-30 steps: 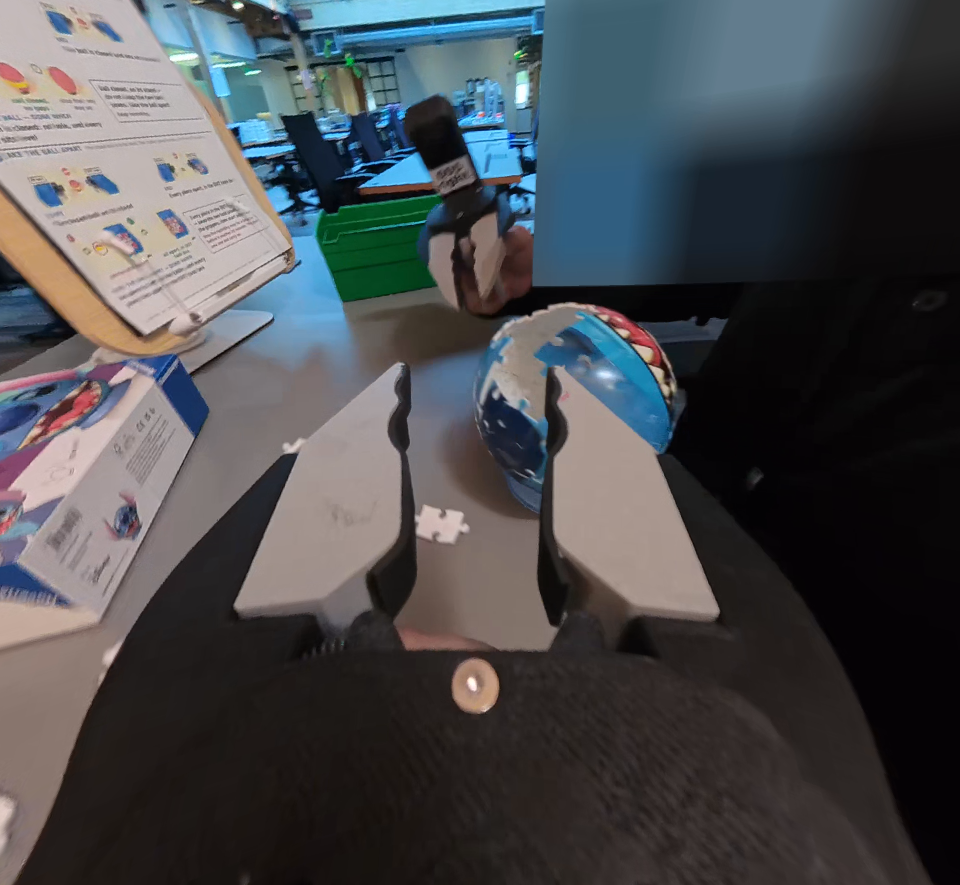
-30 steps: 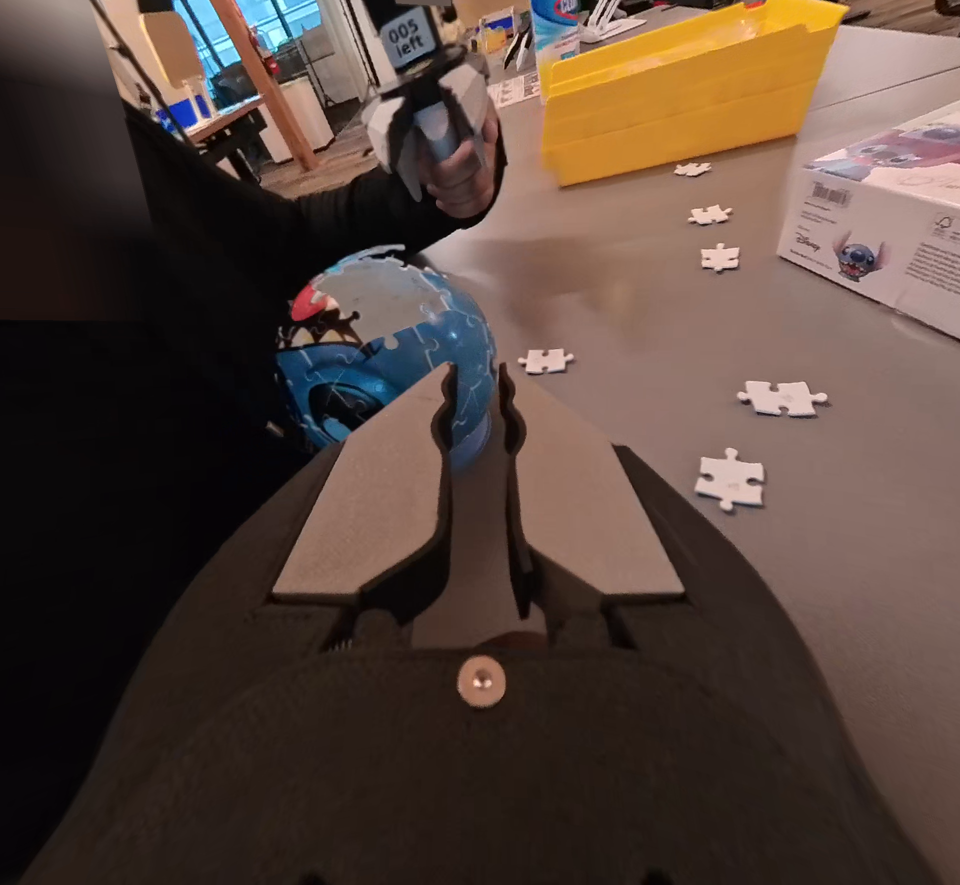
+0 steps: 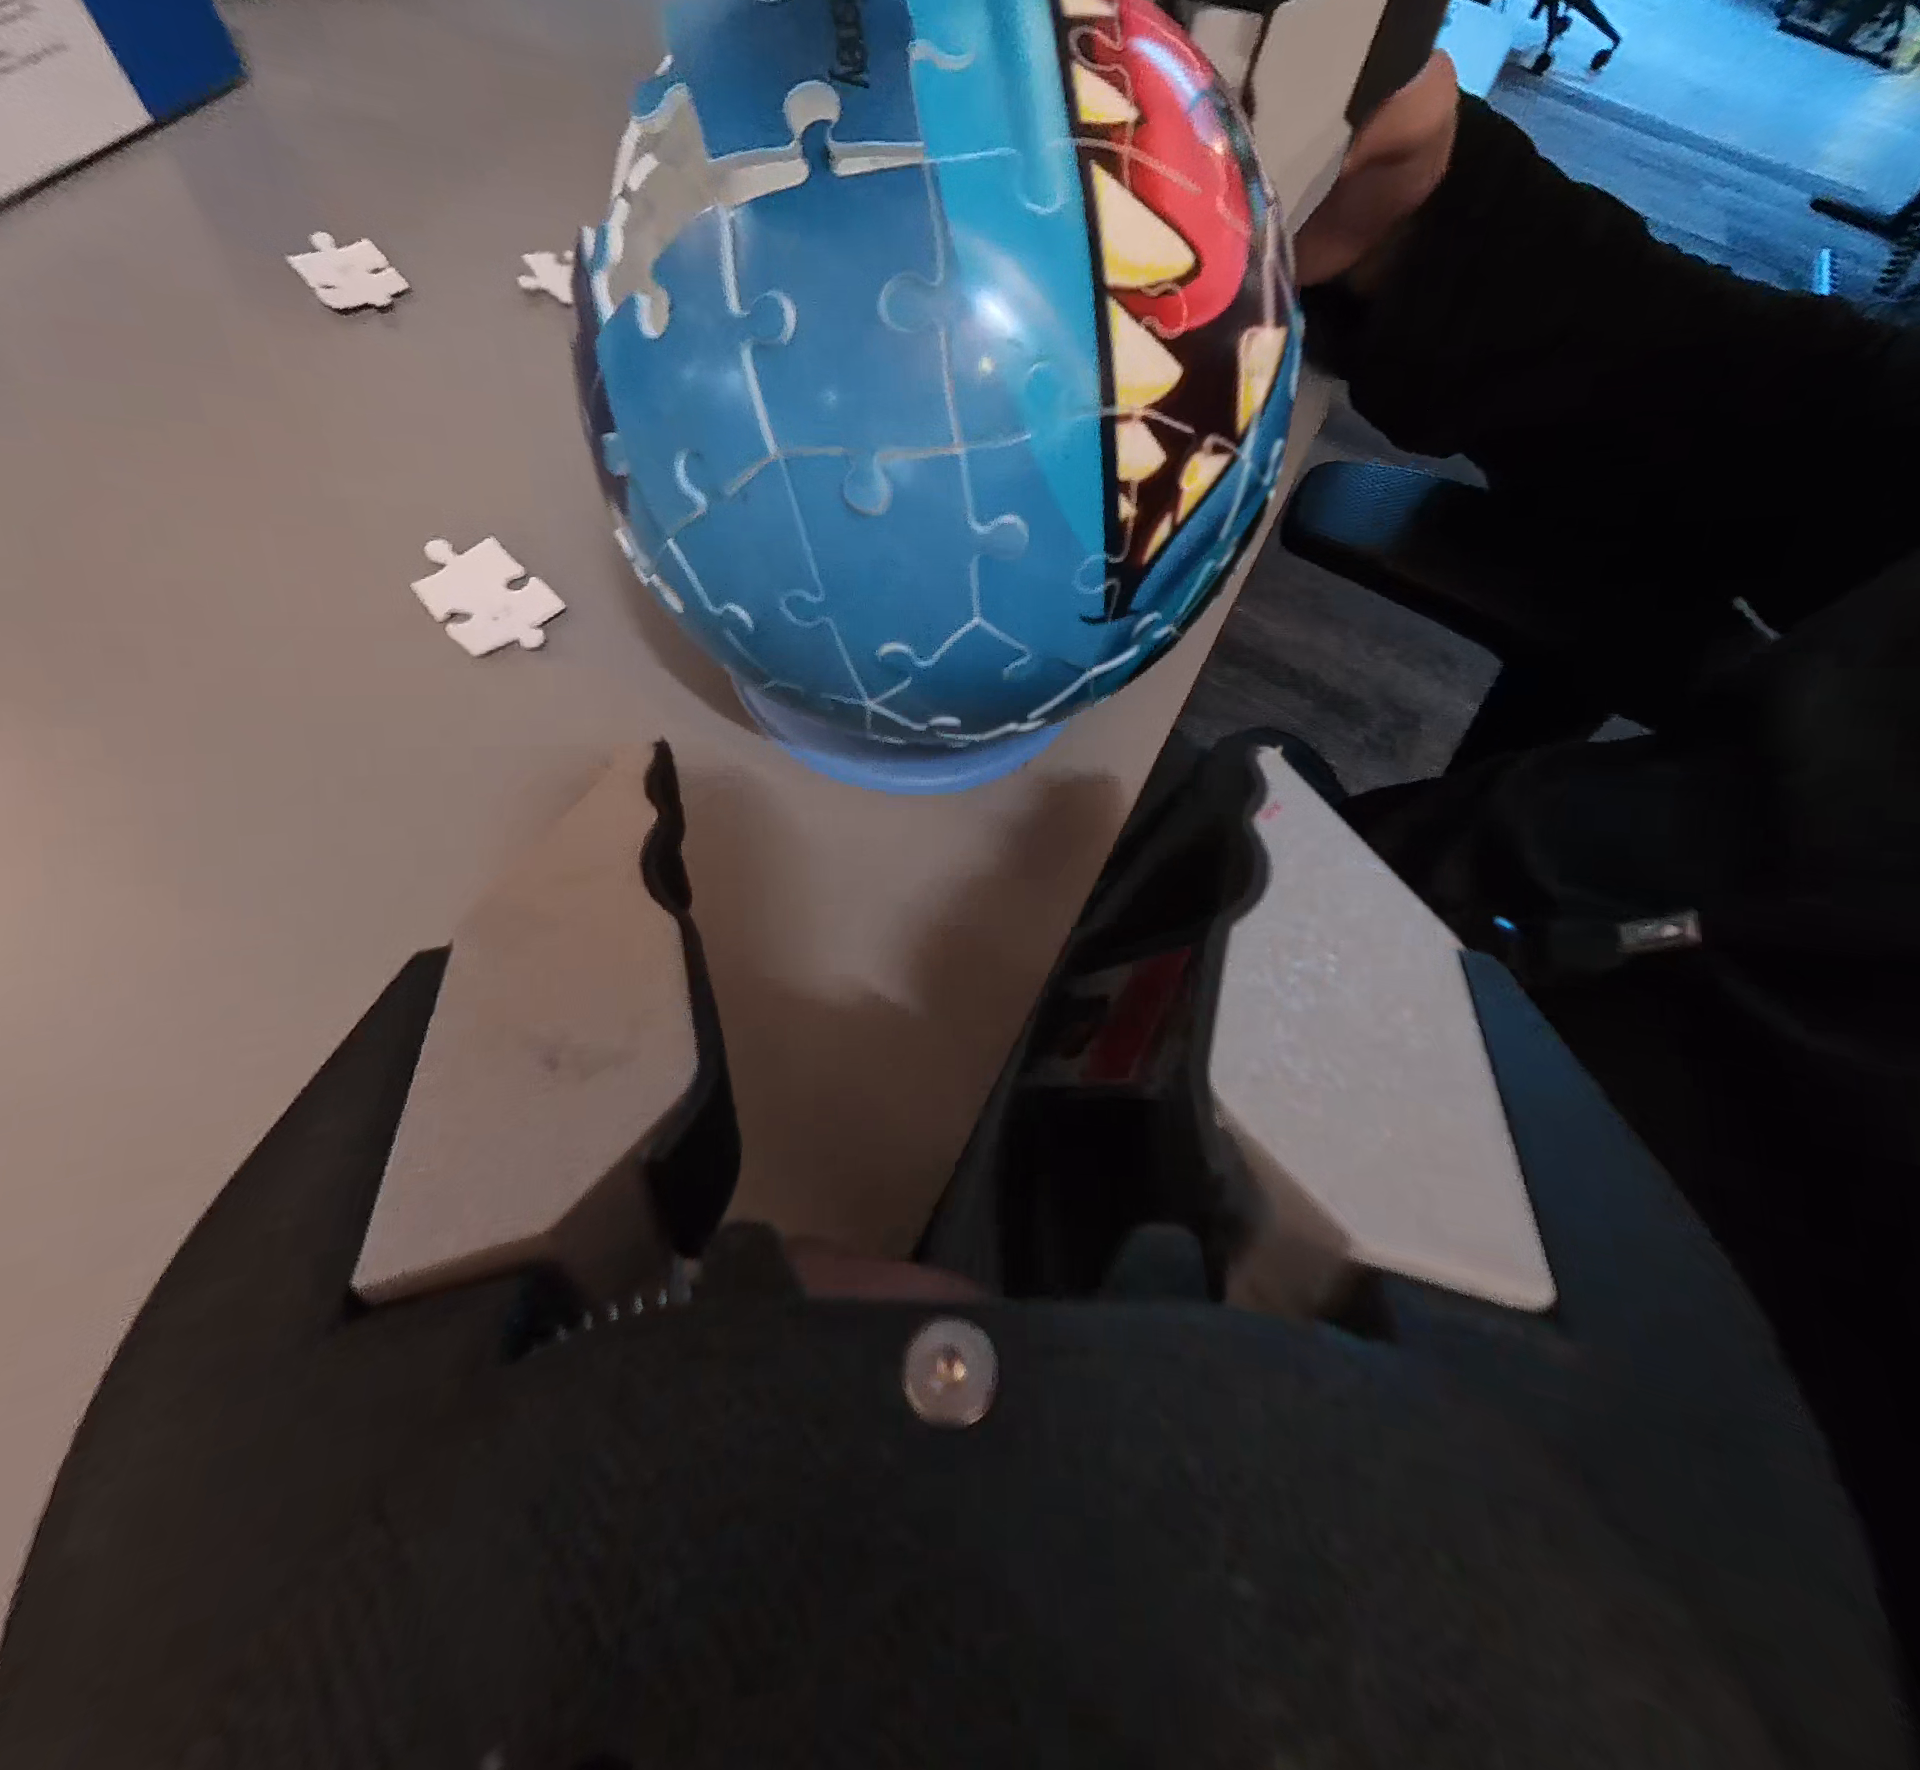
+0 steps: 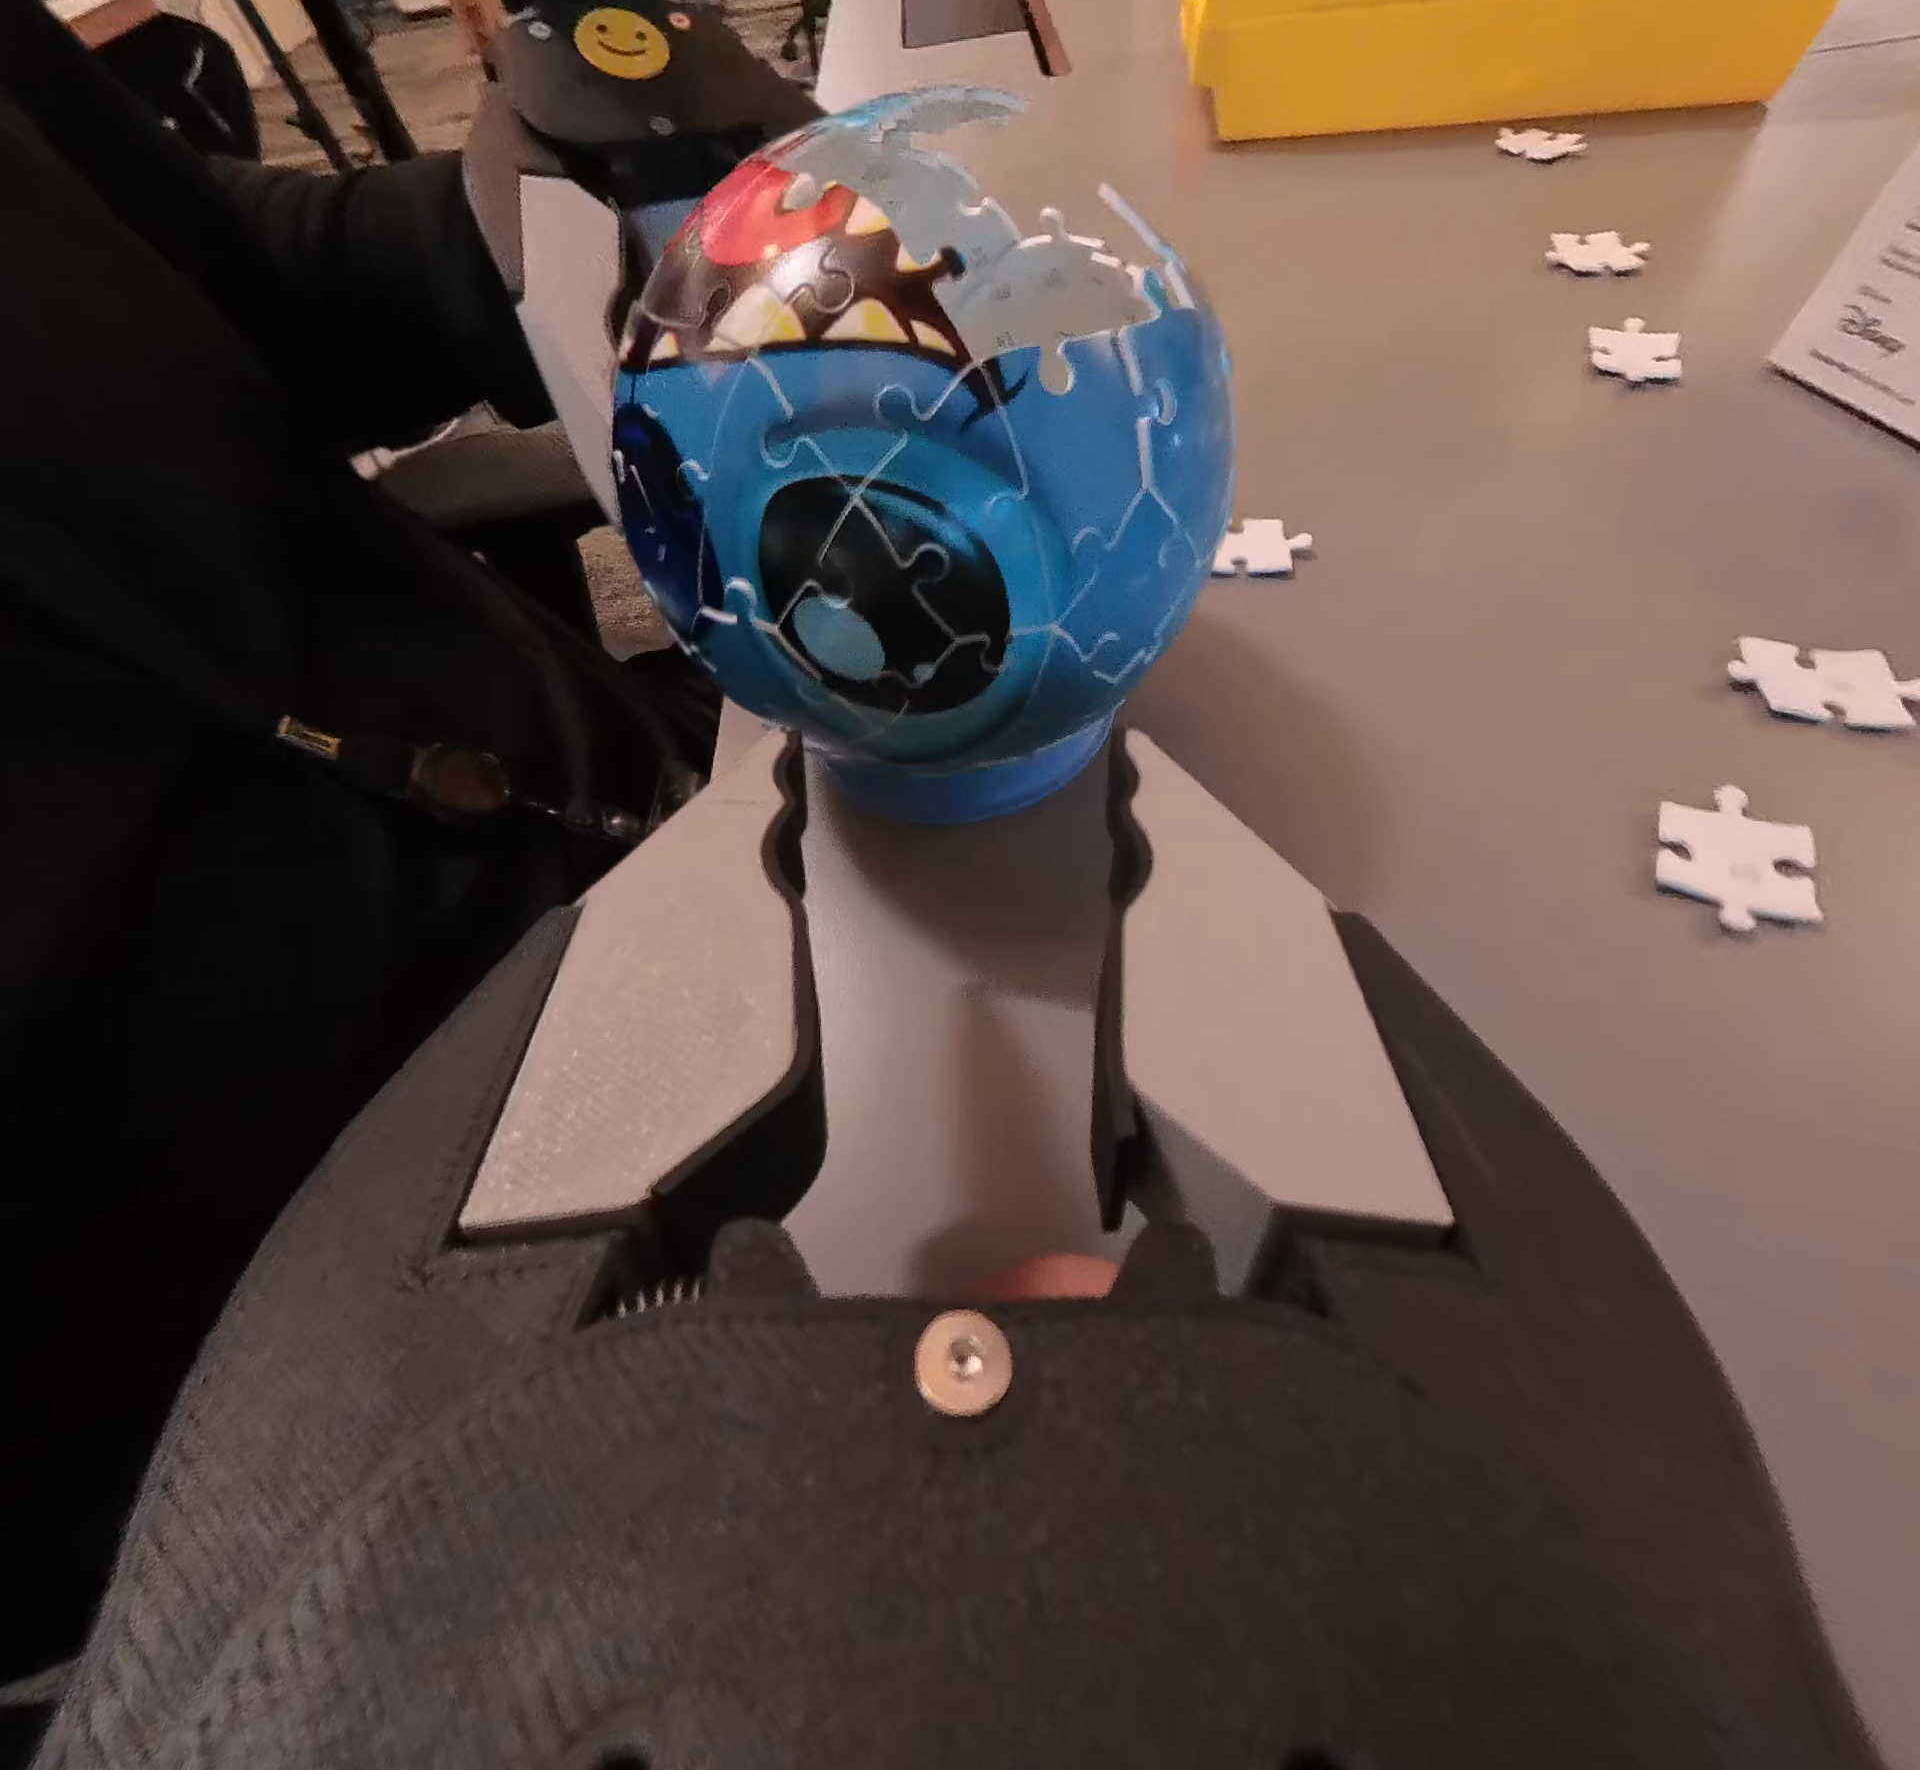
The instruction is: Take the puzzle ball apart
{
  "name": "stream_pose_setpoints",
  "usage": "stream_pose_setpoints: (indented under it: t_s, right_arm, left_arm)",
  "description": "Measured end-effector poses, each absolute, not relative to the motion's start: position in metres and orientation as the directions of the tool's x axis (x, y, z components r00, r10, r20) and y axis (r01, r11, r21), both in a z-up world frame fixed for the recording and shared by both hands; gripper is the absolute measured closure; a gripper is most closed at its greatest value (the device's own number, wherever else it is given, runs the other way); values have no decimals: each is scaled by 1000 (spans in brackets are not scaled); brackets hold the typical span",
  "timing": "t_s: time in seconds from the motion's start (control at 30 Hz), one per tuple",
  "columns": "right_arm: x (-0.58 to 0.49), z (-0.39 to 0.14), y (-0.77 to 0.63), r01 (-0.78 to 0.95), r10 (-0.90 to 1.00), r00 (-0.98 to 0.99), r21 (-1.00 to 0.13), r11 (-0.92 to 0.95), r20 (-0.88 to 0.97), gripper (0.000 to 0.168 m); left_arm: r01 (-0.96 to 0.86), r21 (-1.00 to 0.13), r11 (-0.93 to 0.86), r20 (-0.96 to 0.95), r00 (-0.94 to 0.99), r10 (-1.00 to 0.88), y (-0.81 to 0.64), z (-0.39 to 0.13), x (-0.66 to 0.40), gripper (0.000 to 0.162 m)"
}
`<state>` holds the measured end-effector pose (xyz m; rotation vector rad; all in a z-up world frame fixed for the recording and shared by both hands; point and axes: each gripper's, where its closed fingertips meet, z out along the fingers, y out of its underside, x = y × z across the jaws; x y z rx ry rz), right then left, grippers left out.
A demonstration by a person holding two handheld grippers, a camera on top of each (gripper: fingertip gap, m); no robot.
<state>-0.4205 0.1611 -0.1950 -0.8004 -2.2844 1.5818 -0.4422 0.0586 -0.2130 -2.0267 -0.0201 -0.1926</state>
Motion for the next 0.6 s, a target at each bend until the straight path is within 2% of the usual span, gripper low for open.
stream_pose_setpoints:
  t_s: [0.23,0.33,0.5,0.6]
  right_arm:
    - [-426,-205,186,326,574,-815,-881,343,-78,114]
    - [-444,-209,224,369,666,-744,-869,331,-62,116]
    - [-489,-210,259,424,761,-646,-857,293,-59,116]
    - [-512,-208,267,422,785,-618,-860,288,-41,116]
  left_arm:
    - [90,-832,-548,183,976,-117,30,-216,-467,59]
    - [97,-812,-575,110,994,12,2,-212,-530,60]
    - [156,-798,-582,-39,951,308,-5,-195,-664,84]
    - [256,-743,-619,-15,918,397,16,-202,-725,83]
